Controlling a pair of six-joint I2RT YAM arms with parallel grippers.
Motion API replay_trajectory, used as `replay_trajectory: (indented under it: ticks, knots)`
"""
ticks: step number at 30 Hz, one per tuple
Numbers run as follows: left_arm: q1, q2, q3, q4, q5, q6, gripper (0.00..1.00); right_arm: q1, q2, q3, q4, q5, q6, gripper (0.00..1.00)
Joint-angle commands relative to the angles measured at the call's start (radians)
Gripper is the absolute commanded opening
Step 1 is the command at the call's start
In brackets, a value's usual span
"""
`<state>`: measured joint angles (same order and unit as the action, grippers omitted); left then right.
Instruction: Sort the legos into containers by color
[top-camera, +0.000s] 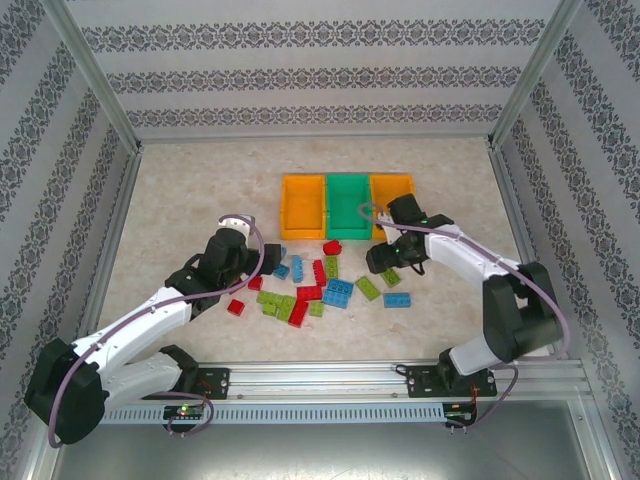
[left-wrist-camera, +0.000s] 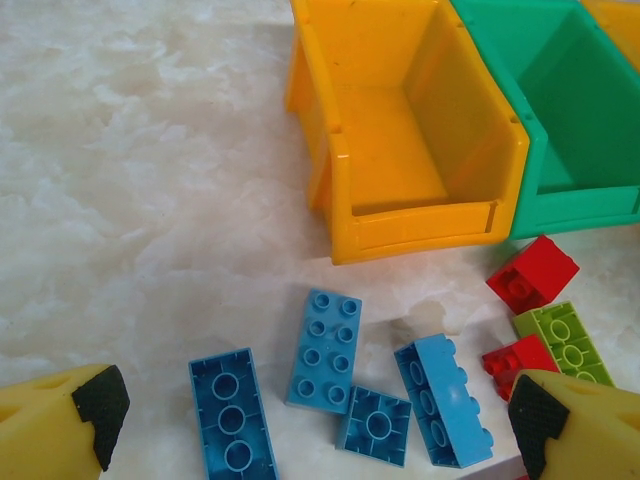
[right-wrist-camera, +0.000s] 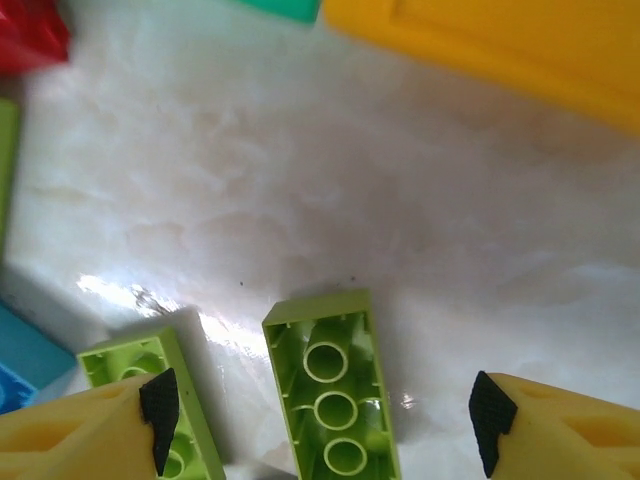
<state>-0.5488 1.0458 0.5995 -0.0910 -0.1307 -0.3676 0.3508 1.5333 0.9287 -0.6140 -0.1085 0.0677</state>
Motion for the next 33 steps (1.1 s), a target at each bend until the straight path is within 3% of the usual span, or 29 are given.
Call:
replay_trajectory:
  ticks: [1,16,20,24,33]
  knots:
    - [-0.008,0.006,0.003,0.027,0.015,0.009,0.99,0.016,0.048,0.034,-0.065,0.063,0.011,0.78]
    - [-0.008,0.007,-0.009,0.035,0.002,0.007,0.99,0.060,0.171,0.088,-0.116,0.135,-0.009,0.63]
    - [-0.008,0.005,-0.010,0.031,0.000,0.011,0.99,0.067,0.185,0.100,-0.122,0.152,-0.006,0.51]
    - [-0.008,0.005,-0.013,0.031,-0.004,0.011,0.99,0.070,0.161,0.098,-0.111,0.150,-0.001,0.34]
    - [-0.008,-0.012,-0.015,0.017,-0.010,0.011,0.99,0.011,-0.001,0.132,-0.041,0.063,0.054,0.26]
